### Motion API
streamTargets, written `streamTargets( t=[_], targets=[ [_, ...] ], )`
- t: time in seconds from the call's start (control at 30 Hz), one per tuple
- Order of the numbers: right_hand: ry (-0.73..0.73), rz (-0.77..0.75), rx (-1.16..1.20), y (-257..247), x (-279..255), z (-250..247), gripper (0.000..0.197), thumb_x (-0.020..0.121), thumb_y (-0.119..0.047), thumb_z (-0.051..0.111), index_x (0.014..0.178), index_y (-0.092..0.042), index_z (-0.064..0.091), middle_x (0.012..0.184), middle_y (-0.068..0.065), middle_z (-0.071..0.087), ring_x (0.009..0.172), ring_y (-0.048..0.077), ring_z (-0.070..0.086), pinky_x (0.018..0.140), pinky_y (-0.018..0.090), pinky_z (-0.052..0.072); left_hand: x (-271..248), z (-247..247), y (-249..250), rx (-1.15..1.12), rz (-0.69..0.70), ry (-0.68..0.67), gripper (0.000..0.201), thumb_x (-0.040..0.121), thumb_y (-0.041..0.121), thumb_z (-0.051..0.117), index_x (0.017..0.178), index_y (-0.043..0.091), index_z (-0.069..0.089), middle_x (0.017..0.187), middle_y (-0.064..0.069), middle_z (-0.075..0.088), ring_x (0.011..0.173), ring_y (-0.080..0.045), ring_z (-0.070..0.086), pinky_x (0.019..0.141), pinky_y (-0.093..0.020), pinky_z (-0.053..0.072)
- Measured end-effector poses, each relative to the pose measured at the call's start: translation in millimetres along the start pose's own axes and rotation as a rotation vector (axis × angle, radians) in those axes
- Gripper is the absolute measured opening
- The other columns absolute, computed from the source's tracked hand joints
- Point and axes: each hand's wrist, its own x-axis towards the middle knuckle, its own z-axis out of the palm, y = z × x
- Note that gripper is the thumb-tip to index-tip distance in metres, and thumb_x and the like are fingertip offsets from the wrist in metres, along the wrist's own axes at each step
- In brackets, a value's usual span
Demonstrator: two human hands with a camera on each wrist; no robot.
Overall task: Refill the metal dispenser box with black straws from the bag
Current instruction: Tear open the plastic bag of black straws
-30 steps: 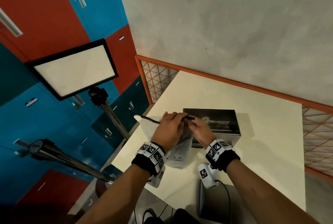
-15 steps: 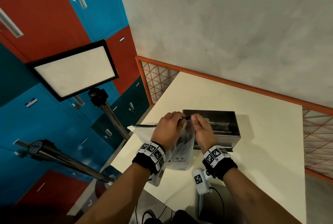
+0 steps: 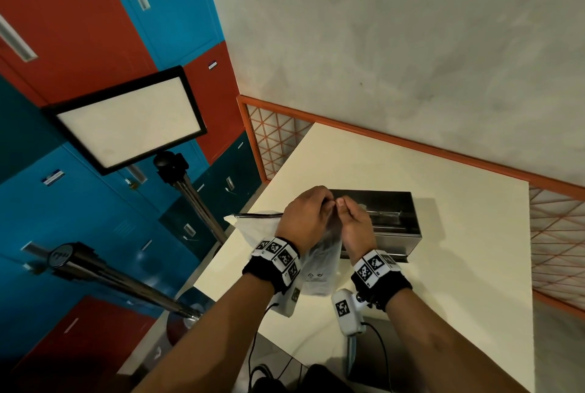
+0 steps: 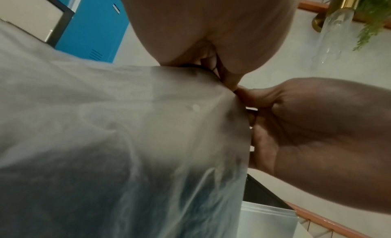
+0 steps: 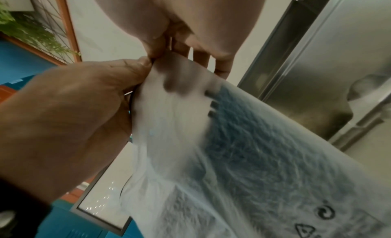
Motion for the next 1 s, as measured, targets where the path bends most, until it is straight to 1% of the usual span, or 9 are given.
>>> streamTargets(
  t=[0.07,0.2,0.3,0.37,0.53,0.73,0.8,0.9,1.0],
  targets=[
    [0.036,0.001,-0.037,0.7,0.0,1.8,0.032,0.103,-0.015,0.047,0.072,-0.012,0.055,0.061,-0.011,0.05,0.061,0.004,0.041,0.059,0.019,0.036,0.1,1.1,0.8,0.053,-0.007,-0.002,0.013,0.101,0.027,0.051,0.103,0.015,0.057,0.095,-0.003,0.065,0.083,-0.023,0.059,0.07,-0.042,0.051],
    [0.104,-0.001,-0.079,-0.5,1.4,3.9,0.03,0.102,-0.013,0.048,0.074,-0.006,0.055,0.063,-0.005,0.048,0.056,0.0,0.039,0.056,0.014,0.035,-3.3,1.0,-0.1,0.123,-0.023,0.02,0.036,0.096,0.046,0.033,0.101,0.019,0.055,0.092,-0.002,0.065,0.078,-0.023,0.059,0.064,-0.037,0.048],
    [0.122,-0.015,-0.119,-0.2,2.7,1.8,0.032,0.102,-0.014,0.048,0.074,0.0,0.052,0.065,0.002,0.044,0.054,0.0,0.035,0.053,0.013,0.032,-6.6,1.7,-5.1,0.146,-0.027,0.052,0.016,0.1,0.033,0.048,0.1,0.019,0.056,0.09,-0.003,0.066,0.076,-0.026,0.06,0.062,-0.036,0.046],
    [0.134,-0.017,-0.14,1.1,2.8,0.4,0.033,0.102,-0.016,0.048,0.073,-0.002,0.05,0.063,0.001,0.042,0.054,0.001,0.034,0.053,0.013,0.031,-9.2,2.1,-7.1,0.17,-0.022,0.072,0.01,0.1,0.027,0.053,0.099,0.018,0.058,0.089,-0.004,0.066,0.074,-0.027,0.06,0.061,-0.036,0.045],
    [0.17,0.007,-0.159,4.2,5.2,-2.7,0.034,0.102,-0.019,0.048,0.07,-0.01,0.049,0.06,-0.006,0.041,0.052,0.0,0.035,0.051,0.014,0.03,-16.0,-0.2,-13.2,0.211,-0.017,0.086,0.009,0.1,0.024,0.054,0.1,0.017,0.06,0.093,-0.003,0.067,0.077,-0.027,0.06,0.064,-0.038,0.048],
    [0.202,0.001,-0.176,2.8,5.0,-5.4,0.037,0.102,-0.016,0.047,0.065,-0.017,0.045,0.059,-0.006,0.041,0.05,-0.001,0.038,0.051,0.011,0.031,-21.1,-3.0,-20.3,0.261,0.027,0.101,0.008,0.099,0.021,0.057,0.097,0.015,0.062,0.091,-0.002,0.068,0.077,-0.028,0.06,0.066,-0.04,0.049],
    [0.222,0.016,-0.19,7.2,8.3,-7.8,0.039,0.102,-0.02,0.048,0.063,-0.024,0.046,0.063,-0.004,0.044,0.055,0.002,0.039,0.057,0.018,0.035,-22.1,-5.0,-24.2,0.273,0.022,0.107,0.006,0.098,0.02,0.058,0.096,0.015,0.062,0.09,-0.001,0.069,0.076,-0.028,0.061,0.065,-0.04,0.048],
    [0.246,0.041,-0.238,15.7,14.9,-11.1,0.039,0.101,-0.027,0.049,0.063,-0.031,0.048,0.068,0.0,0.048,0.064,0.014,0.043,0.064,0.029,0.038,-24.3,-10.0,-30.8,0.29,0.008,0.099,0.009,0.099,0.021,0.056,0.098,0.016,0.063,0.093,0.0,0.069,0.078,-0.026,0.061,0.069,-0.04,0.049],
    [0.241,0.078,-0.263,17.9,17.5,-10.3,0.039,0.101,-0.029,0.049,0.062,-0.029,0.049,0.07,0.004,0.05,0.067,0.018,0.046,0.067,0.032,0.039,-26.1,-13.8,-32.9,0.301,-0.014,0.087,0.011,0.101,0.022,0.053,0.1,0.017,0.062,0.095,0.0,0.069,0.08,-0.025,0.06,0.071,-0.038,0.048]
  ],
)
